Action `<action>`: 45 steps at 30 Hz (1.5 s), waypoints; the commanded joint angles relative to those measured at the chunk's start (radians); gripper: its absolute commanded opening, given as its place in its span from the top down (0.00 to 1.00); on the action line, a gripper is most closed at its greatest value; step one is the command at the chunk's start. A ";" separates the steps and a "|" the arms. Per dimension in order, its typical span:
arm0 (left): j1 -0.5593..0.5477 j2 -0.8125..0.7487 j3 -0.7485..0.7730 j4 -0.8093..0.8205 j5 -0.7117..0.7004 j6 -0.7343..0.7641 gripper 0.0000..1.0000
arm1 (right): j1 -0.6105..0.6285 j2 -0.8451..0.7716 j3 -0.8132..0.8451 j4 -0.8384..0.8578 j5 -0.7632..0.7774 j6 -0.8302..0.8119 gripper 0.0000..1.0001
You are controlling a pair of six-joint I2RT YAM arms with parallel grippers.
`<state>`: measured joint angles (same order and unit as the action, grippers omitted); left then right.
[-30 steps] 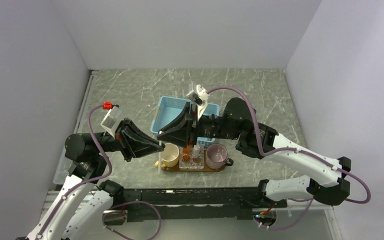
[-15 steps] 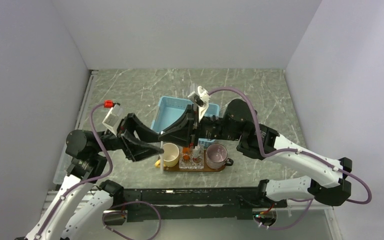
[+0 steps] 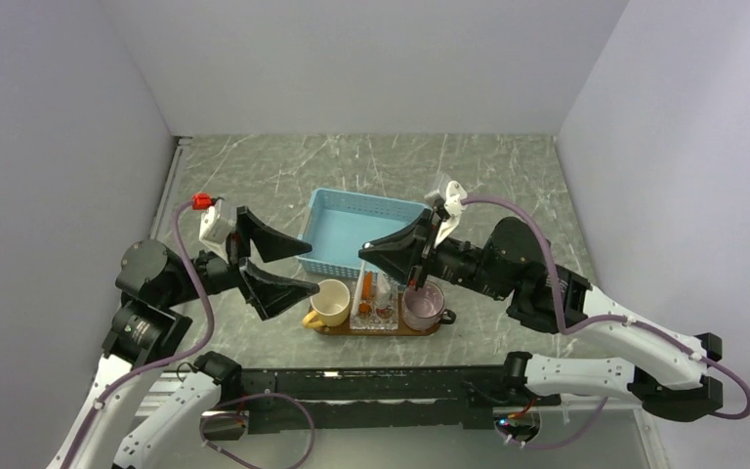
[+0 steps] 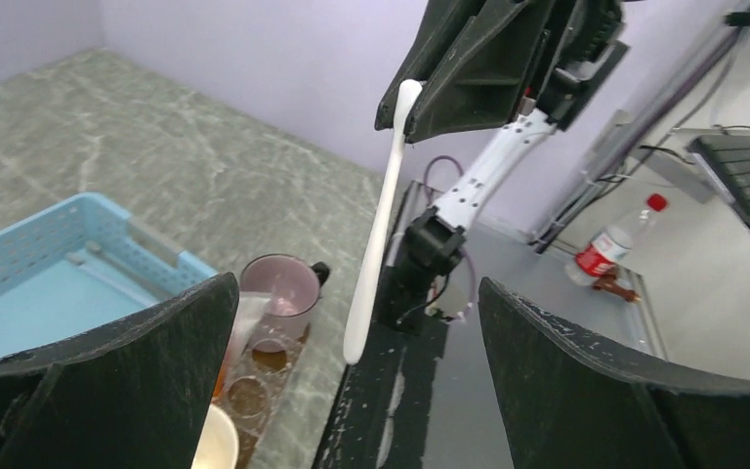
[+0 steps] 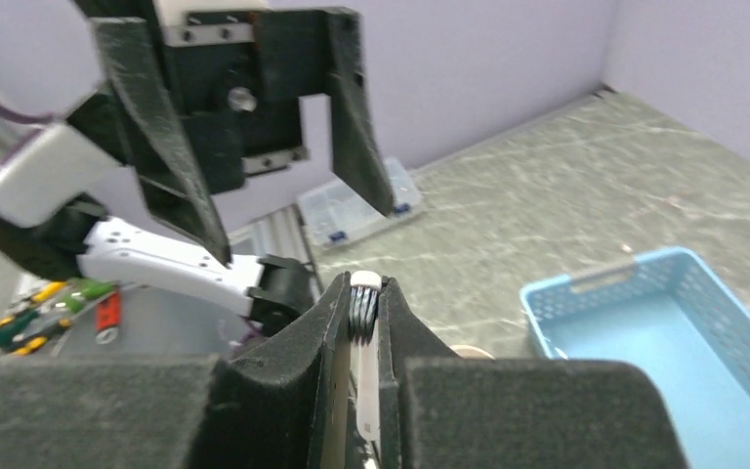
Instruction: Prepare toiletry sets of a toothbrush and toothpaste on the tray
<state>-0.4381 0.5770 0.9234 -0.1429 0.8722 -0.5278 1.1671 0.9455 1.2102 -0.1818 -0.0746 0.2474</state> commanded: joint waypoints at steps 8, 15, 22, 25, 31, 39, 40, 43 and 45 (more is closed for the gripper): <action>-0.004 -0.020 0.045 -0.302 -0.219 0.230 0.01 | 0.041 -0.050 -0.183 0.001 0.332 -0.128 1.00; -0.003 -0.038 0.020 -0.353 -0.245 0.269 0.01 | 0.099 -0.045 -0.288 0.118 0.404 -0.172 1.00; -0.002 -0.057 -0.023 -0.363 -0.247 0.283 0.01 | 0.210 -0.026 -0.399 0.342 0.489 -0.276 1.00; -0.003 -0.065 -0.035 -0.374 -0.249 0.295 0.01 | 0.238 -0.020 -0.414 0.386 0.521 -0.302 1.00; -0.002 -0.080 -0.065 -0.371 -0.243 0.309 0.01 | 0.309 0.001 -0.457 0.501 0.638 -0.383 1.00; -0.002 -0.110 -0.096 -0.365 -0.302 0.321 0.01 | 0.389 0.066 -0.453 0.565 0.756 -0.462 1.00; -0.002 -0.116 -0.101 -0.362 -0.315 0.320 0.01 | 0.399 0.077 -0.451 0.567 0.771 -0.471 1.00; -0.002 -0.143 -0.126 -0.344 -0.355 0.311 0.01 | 0.422 0.106 -0.457 0.595 0.827 -0.500 1.00; -0.002 -0.161 -0.136 -0.336 -0.371 0.307 0.01 | 0.423 0.114 -0.466 0.607 0.835 -0.497 1.00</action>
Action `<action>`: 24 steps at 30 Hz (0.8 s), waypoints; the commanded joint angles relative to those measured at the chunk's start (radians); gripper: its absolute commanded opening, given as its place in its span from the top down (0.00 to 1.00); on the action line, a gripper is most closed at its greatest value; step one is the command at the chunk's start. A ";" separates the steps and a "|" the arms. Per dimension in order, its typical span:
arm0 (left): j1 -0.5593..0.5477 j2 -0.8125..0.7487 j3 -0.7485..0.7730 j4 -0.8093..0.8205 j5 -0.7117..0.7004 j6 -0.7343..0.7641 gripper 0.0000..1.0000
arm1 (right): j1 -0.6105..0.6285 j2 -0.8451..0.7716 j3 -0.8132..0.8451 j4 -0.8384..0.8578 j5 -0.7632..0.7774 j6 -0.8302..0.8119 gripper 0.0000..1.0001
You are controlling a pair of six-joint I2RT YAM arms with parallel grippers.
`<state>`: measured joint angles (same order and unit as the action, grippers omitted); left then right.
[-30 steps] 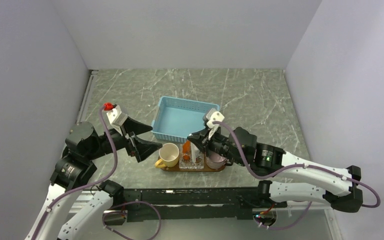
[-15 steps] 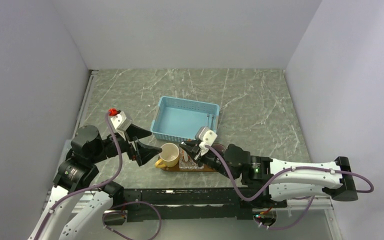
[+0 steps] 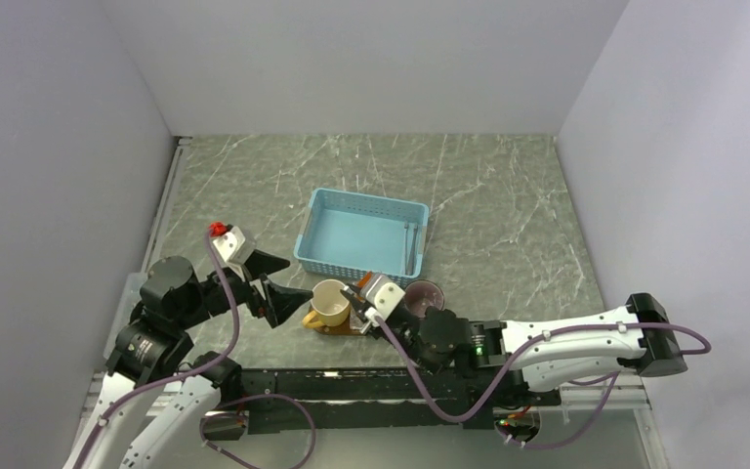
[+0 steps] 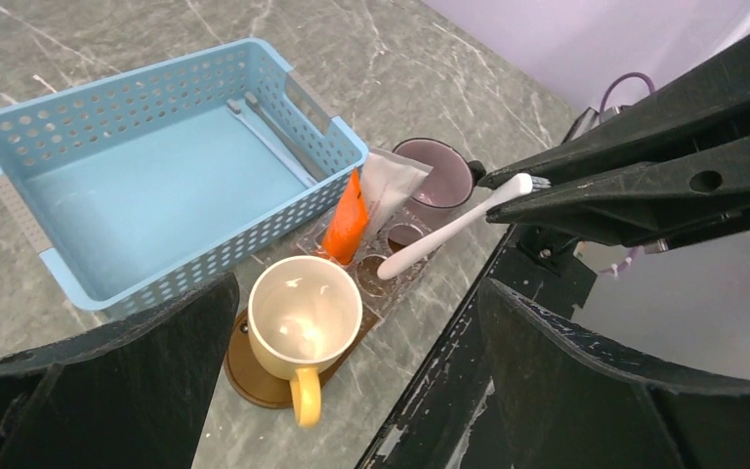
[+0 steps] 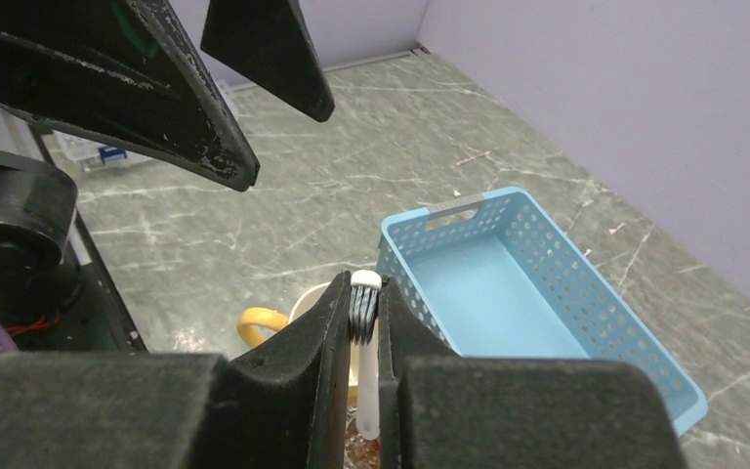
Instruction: Prepare toiletry sets of a toothbrush and toothpaste on the tray
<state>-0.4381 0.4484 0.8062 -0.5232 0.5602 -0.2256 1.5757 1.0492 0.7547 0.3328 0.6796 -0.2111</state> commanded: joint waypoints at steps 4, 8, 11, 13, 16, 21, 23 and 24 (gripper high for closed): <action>-0.002 -0.045 -0.020 0.034 -0.077 0.011 0.01 | 0.015 0.020 -0.033 0.114 0.087 -0.025 1.00; -0.002 -0.043 -0.026 0.025 -0.065 0.009 0.01 | 0.015 0.024 -0.065 0.155 0.096 -0.023 1.00; -0.001 -0.042 -0.028 0.024 -0.063 0.008 0.01 | 0.016 0.032 -0.091 0.193 0.105 -0.021 1.00; -0.002 -0.042 -0.028 0.022 -0.064 0.005 0.01 | 0.016 0.034 -0.107 0.220 0.116 -0.016 1.00; -0.002 -0.038 -0.030 0.020 -0.065 0.003 0.01 | 0.015 0.035 -0.133 0.257 0.136 -0.003 1.00; -0.001 -0.033 -0.032 0.020 -0.067 0.001 0.01 | 0.014 0.041 -0.158 0.284 0.173 0.024 1.00; -0.001 -0.033 -0.032 0.020 -0.069 0.000 0.01 | 0.014 0.039 -0.174 0.304 0.184 0.039 1.00; -0.002 -0.032 -0.033 0.021 -0.069 -0.001 0.01 | 0.015 0.037 -0.182 0.318 0.190 0.048 1.00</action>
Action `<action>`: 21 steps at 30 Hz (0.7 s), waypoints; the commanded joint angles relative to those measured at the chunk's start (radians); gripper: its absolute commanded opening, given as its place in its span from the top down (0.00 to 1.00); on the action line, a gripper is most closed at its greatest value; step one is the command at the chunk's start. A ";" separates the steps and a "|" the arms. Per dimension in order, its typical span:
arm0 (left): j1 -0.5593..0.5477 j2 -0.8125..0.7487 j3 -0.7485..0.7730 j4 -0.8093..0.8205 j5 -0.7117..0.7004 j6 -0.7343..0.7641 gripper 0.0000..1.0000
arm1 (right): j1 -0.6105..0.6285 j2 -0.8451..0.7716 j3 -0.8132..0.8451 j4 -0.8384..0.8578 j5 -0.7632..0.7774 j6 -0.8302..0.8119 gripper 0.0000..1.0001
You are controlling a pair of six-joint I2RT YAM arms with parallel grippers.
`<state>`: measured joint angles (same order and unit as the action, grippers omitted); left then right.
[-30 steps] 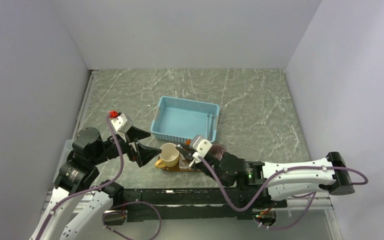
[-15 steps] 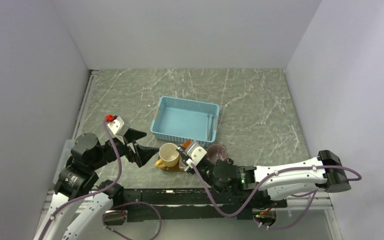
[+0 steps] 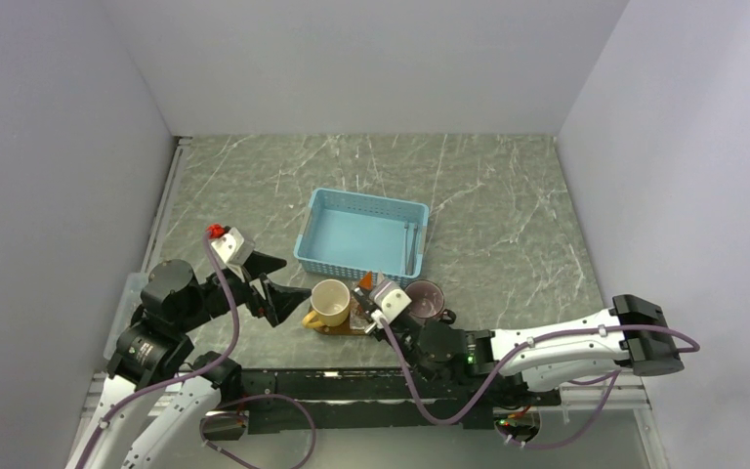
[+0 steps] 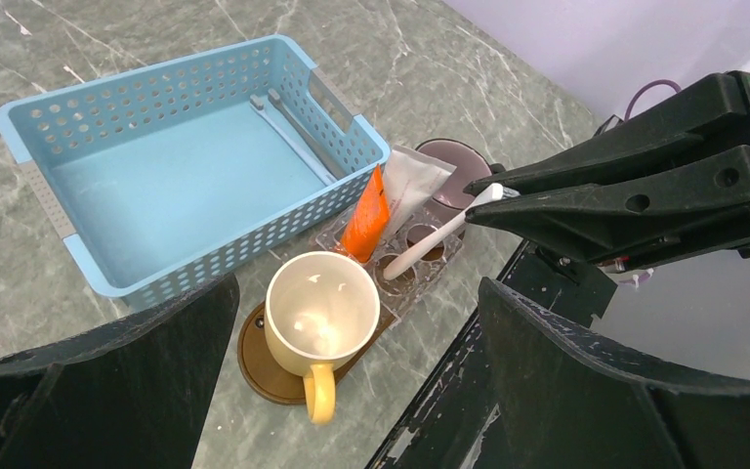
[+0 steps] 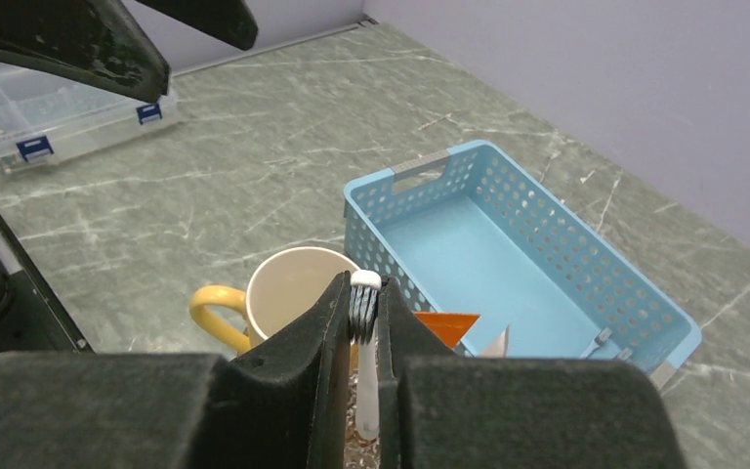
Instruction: Prepare toiletry sets of a toothbrush and toothpaste on the tray
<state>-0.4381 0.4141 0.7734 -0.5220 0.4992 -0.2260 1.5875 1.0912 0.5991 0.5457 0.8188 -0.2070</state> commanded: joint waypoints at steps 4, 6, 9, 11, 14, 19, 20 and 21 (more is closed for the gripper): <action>-0.002 0.009 0.000 0.019 -0.006 -0.001 0.01 | -0.008 -0.007 -0.051 0.122 0.065 0.089 1.00; -0.002 0.011 0.000 0.020 -0.006 -0.002 0.01 | -0.011 -0.005 -0.050 0.117 0.073 0.103 1.00; -0.002 0.012 0.000 0.019 -0.005 -0.003 0.01 | -0.021 -0.002 -0.054 0.112 0.075 0.129 1.00; -0.002 0.012 -0.001 0.018 -0.004 -0.004 0.01 | -0.024 0.003 -0.056 0.106 0.080 0.146 1.00; -0.002 0.011 -0.003 0.019 -0.003 -0.005 0.01 | -0.027 0.008 -0.071 0.128 0.089 0.160 1.00; -0.002 0.014 -0.003 0.018 -0.004 -0.003 0.01 | -0.040 0.027 -0.066 0.115 0.103 0.201 1.00; -0.002 0.015 -0.003 0.018 -0.003 -0.003 0.01 | -0.043 0.032 -0.065 0.113 0.103 0.205 1.00; -0.002 0.015 -0.002 0.019 -0.002 -0.004 0.01 | -0.044 0.036 -0.065 0.114 0.105 0.205 1.00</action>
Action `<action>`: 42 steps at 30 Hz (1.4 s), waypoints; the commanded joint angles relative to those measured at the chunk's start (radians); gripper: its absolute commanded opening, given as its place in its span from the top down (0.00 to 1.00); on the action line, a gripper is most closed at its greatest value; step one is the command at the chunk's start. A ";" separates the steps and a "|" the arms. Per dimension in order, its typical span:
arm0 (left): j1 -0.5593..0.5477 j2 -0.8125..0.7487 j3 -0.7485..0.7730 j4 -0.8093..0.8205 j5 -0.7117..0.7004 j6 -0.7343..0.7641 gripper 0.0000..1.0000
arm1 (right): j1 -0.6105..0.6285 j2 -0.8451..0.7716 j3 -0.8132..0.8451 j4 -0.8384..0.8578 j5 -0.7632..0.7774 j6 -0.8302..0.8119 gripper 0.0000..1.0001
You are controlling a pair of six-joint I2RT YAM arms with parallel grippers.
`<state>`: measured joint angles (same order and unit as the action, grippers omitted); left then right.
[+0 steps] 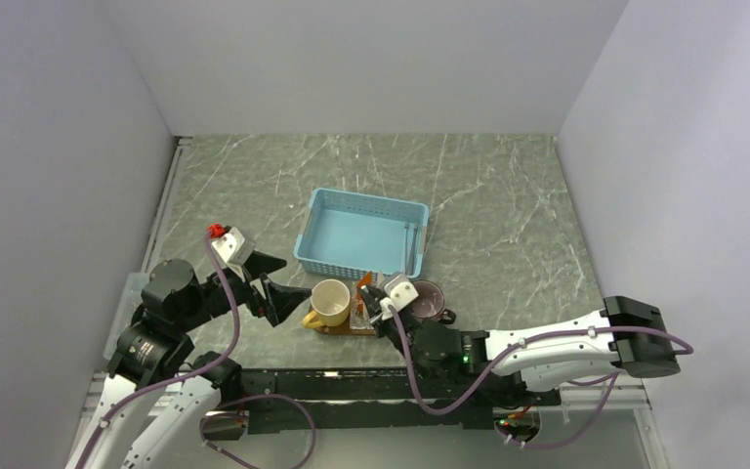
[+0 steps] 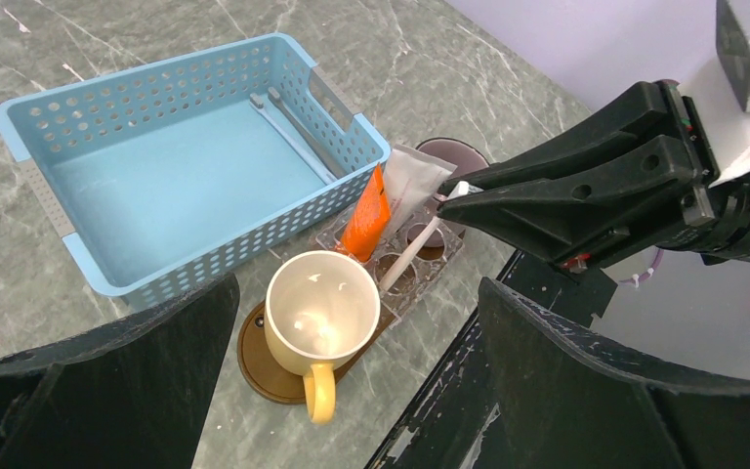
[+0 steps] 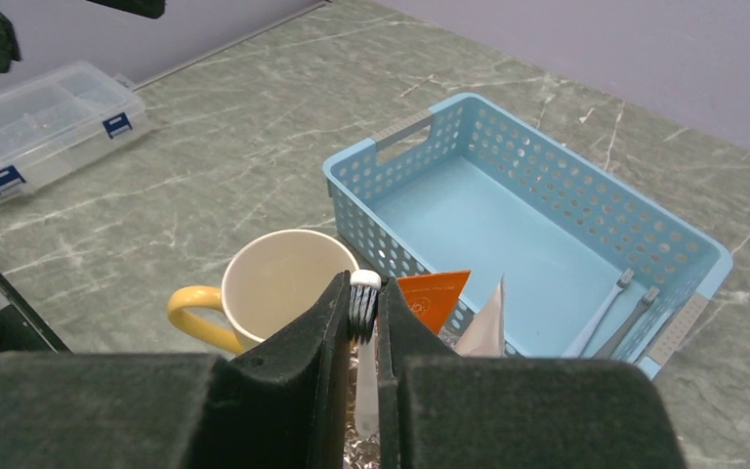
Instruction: Prepare toiletry sets of a toothbrush and toothpaste on the tray
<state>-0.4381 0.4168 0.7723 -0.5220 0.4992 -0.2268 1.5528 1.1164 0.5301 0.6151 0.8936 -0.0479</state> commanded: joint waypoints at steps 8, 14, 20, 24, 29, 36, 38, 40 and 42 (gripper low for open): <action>-0.002 0.011 -0.002 0.018 -0.002 -0.002 0.01 | -0.029 0.037 -0.010 0.075 0.035 0.100 1.00; -0.002 0.015 -0.001 0.017 0.001 -0.001 0.01 | -0.040 0.043 -0.020 0.092 0.026 0.128 1.00; -0.002 0.013 -0.002 0.016 0.002 -0.001 0.01 | -0.043 0.058 -0.045 0.141 0.029 0.119 1.00; -0.002 0.016 -0.002 0.018 0.005 0.000 0.01 | -0.042 0.068 -0.052 0.164 0.036 0.121 1.00; -0.002 0.017 -0.002 0.018 0.009 0.000 0.01 | -0.042 0.077 -0.043 0.156 0.036 0.113 1.00; -0.001 0.019 -0.002 0.018 0.012 0.000 0.00 | -0.042 0.073 -0.024 0.118 0.031 0.108 0.94; -0.001 0.019 -0.002 0.018 0.012 0.000 0.01 | -0.043 0.074 -0.022 0.113 0.027 0.107 0.94; -0.001 0.019 -0.002 0.018 0.012 0.000 0.01 | -0.042 0.075 -0.017 0.108 0.023 0.105 0.95; 0.000 0.019 -0.003 0.018 0.012 0.000 0.01 | -0.043 0.075 -0.012 0.102 0.015 0.106 1.00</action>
<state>-0.4381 0.4282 0.7723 -0.5220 0.4995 -0.2264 1.5124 1.1877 0.4870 0.7303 0.9150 0.0559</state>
